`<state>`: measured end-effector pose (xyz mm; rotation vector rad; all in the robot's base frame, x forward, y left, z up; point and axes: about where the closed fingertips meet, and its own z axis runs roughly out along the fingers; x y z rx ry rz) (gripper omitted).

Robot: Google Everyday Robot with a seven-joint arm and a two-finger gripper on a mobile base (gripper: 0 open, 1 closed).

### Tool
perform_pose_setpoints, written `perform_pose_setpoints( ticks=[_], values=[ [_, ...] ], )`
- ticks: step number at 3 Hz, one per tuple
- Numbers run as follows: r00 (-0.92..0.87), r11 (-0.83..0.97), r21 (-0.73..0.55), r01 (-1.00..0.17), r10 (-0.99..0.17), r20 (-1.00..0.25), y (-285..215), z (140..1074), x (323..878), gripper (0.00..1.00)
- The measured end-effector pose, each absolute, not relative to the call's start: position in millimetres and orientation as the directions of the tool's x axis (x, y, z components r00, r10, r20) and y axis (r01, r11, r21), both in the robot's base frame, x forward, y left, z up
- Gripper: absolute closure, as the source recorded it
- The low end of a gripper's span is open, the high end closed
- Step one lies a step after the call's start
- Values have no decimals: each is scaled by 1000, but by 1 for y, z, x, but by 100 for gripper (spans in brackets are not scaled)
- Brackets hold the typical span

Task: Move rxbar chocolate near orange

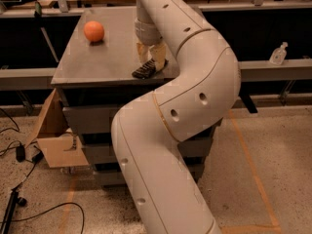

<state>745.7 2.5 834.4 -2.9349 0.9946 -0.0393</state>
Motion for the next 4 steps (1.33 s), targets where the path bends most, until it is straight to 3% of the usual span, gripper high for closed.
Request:
perform_pose_setpoints(
  ticks=[1,2,3,4],
  values=[
    [794,-793,-49,-607,-608,10,2,834,746,92],
    [731,-701,-225,-676,-677,-88,-21,865,740,100],
    [688,-475,-549,-688,-667,-285,-41,970,709,100],
    [630,-287,-606,-741,-610,-481,-45,988,696,100]
  ],
)
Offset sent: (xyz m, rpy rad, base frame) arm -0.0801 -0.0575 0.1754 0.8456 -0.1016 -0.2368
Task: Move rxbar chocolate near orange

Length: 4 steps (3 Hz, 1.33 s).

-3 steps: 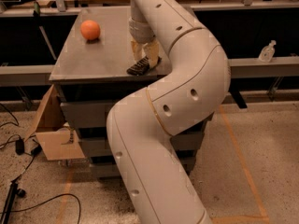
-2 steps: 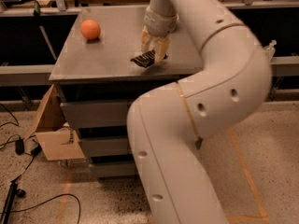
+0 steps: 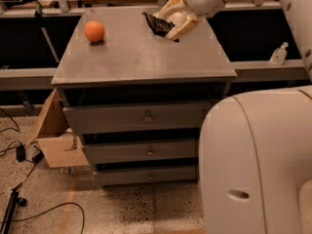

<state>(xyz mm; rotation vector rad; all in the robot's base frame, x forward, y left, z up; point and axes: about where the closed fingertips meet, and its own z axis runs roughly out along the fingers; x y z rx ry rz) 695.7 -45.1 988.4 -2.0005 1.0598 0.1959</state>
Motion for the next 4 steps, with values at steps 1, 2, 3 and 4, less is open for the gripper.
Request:
perform_pose_setpoints(
  ticks=[1,2,3,4],
  values=[
    [553,-115,-579,-807,-492,-673,-35,983,706,100],
    [488,43,-533,-845,-348,-801,-25,986,723,100],
    [489,58,-531,-845,-318,-813,-18,993,723,100],
    [435,108,-474,-874,-263,-862,9,1000,728,100]
  ],
)
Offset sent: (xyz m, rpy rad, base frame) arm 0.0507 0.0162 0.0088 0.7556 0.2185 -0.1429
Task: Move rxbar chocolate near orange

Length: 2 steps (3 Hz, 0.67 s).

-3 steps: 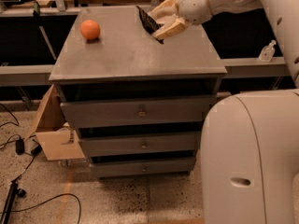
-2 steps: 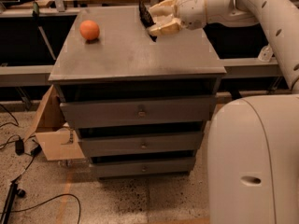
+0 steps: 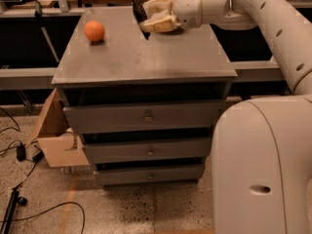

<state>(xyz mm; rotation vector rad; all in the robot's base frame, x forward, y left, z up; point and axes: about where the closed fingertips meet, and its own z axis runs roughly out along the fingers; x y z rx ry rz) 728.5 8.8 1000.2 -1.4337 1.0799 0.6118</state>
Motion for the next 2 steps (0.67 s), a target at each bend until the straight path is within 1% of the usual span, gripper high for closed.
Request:
perform_pose_setpoints(
  ticks=[1,2],
  values=[
    [364,206,-401,-892,-195,-911,48,1018,730,100],
    [263,305,-320,-897,-213,-941,74,1002,737,100]
  ],
)
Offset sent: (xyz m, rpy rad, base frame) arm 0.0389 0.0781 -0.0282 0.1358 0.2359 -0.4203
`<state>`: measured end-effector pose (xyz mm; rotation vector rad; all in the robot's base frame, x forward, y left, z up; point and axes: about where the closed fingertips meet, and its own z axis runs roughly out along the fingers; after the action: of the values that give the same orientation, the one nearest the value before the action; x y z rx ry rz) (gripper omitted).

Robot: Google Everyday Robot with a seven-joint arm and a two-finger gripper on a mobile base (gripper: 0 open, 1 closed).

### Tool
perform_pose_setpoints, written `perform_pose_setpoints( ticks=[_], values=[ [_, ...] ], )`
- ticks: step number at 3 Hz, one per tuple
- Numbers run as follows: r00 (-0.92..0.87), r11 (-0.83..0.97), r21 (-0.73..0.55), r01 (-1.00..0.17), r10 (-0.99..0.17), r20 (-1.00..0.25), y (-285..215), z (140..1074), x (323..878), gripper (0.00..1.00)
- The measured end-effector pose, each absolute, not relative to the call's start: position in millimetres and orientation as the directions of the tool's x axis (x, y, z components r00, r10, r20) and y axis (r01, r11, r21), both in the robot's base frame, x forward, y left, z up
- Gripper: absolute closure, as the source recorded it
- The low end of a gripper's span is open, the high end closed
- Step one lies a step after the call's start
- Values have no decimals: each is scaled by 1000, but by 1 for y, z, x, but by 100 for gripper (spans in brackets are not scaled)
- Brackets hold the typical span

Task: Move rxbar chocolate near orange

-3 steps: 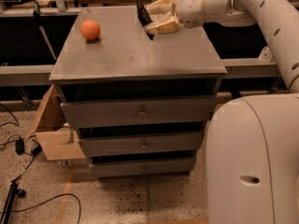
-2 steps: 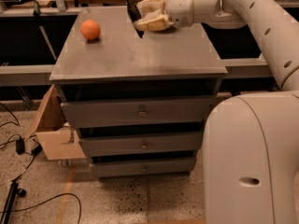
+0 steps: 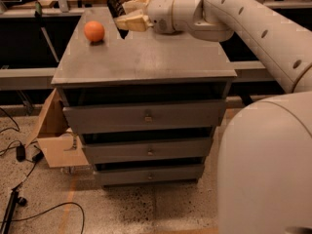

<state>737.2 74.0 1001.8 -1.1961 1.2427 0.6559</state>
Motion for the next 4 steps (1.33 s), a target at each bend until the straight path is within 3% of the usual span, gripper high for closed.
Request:
perform_pose_setpoints(
  ticks=[2,4],
  values=[
    [106,479,-241,-844,-291,-951,72,936,790,100],
    [128,492,-260,-831,-286,-950,88,939,829,100]
  ],
)
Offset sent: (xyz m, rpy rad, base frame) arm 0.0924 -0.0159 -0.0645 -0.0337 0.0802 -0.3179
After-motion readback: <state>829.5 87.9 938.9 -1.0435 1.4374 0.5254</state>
